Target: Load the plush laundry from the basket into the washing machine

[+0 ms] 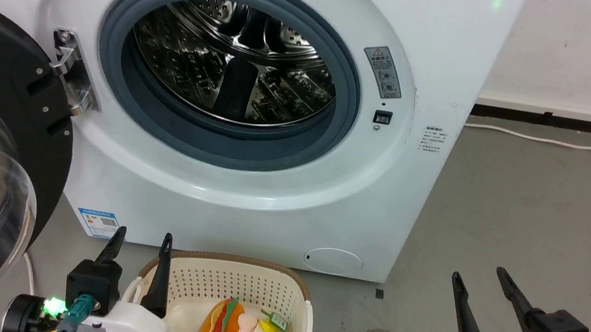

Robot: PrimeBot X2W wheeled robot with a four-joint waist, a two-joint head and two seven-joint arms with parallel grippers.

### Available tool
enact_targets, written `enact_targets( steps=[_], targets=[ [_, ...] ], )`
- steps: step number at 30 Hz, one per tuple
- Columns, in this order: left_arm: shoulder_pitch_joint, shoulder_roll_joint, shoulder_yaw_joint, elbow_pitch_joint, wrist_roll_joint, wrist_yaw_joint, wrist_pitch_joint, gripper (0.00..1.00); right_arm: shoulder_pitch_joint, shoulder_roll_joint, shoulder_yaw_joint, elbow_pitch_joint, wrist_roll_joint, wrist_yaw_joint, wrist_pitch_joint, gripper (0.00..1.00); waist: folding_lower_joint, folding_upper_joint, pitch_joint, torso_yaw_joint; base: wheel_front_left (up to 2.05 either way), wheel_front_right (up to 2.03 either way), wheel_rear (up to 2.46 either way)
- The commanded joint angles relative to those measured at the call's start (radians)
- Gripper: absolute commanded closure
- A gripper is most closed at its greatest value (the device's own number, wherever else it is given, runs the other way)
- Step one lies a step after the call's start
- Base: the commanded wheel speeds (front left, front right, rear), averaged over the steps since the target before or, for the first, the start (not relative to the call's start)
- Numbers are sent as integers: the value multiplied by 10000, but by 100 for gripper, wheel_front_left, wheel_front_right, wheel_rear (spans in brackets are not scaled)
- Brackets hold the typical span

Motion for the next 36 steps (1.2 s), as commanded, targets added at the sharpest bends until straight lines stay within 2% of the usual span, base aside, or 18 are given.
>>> enact_targets(
  steps=[1,17,36],
  targets=[
    [-98,6,-36,57,-86,41,-128,0,-89,1,-4,-64,43,-1,-129,0,0,0,119,-43,0,0,0],
    [-745,206,-284,900,-119,-93,-233,0,-537,3,15,-303,275,-2,-442,0,0,0,1233,-452,0,0,0],
    [-2449,866,-841,3211,-119,-517,374,0,-1063,4,191,-637,668,-4,-839,0,0,0,2987,-1094,0,0,0]
  ],
)
